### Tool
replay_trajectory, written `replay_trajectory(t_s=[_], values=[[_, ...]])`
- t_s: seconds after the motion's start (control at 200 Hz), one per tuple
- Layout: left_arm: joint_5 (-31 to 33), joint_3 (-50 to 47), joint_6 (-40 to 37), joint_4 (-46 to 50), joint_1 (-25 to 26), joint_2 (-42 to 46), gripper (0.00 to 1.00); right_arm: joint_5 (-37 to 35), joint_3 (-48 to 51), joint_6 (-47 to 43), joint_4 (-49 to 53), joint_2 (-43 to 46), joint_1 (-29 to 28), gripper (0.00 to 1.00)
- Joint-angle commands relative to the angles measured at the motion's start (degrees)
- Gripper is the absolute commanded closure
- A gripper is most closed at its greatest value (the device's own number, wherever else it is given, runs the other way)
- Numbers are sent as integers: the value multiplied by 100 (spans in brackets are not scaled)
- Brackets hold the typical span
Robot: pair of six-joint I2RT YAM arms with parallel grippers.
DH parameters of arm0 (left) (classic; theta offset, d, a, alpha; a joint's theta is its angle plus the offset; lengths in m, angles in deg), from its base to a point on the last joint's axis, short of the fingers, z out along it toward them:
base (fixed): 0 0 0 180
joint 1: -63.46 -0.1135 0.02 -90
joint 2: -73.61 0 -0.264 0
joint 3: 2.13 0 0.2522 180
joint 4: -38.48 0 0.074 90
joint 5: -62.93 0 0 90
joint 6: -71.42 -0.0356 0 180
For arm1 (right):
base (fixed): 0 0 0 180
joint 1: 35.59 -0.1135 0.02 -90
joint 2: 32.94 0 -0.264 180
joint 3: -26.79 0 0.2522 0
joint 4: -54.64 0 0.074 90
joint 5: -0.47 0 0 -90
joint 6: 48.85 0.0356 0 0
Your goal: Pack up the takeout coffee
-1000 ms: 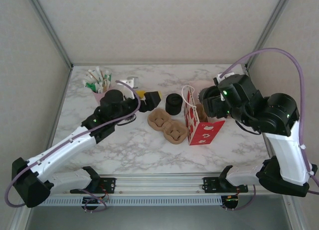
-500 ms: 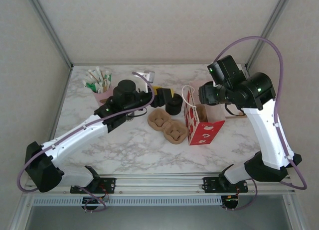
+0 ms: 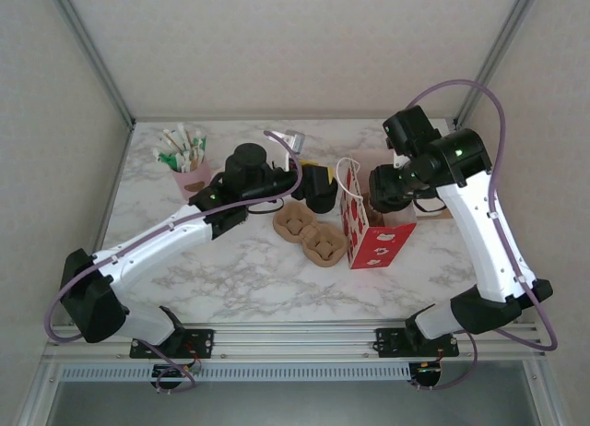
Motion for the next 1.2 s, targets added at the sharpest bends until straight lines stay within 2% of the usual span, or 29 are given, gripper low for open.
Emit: replay_trajectory(t_s=[0.0,0.32,0.631,0.756,0.951,1.197], values=[[-251,253,-92,-138,61,-122,44,204,131,-7,1099,-36,35,30],[-302,220,-189,-99,87,-180,66,224,330,-32,1100,-298,98,30],[-398,220,-229,-121,94,-197,75,220,471,-34,1095,-407,254,30],[-450,193,-236,-130,95,-155,73,262,505,-57,1069,-510,271,30],[-470,167,-268,-147,96,14,58,364,522,-70,1045,-651,272,31],[-556,216,-279,-161,121,33,49,497,758,-90,951,-663,271,31]])
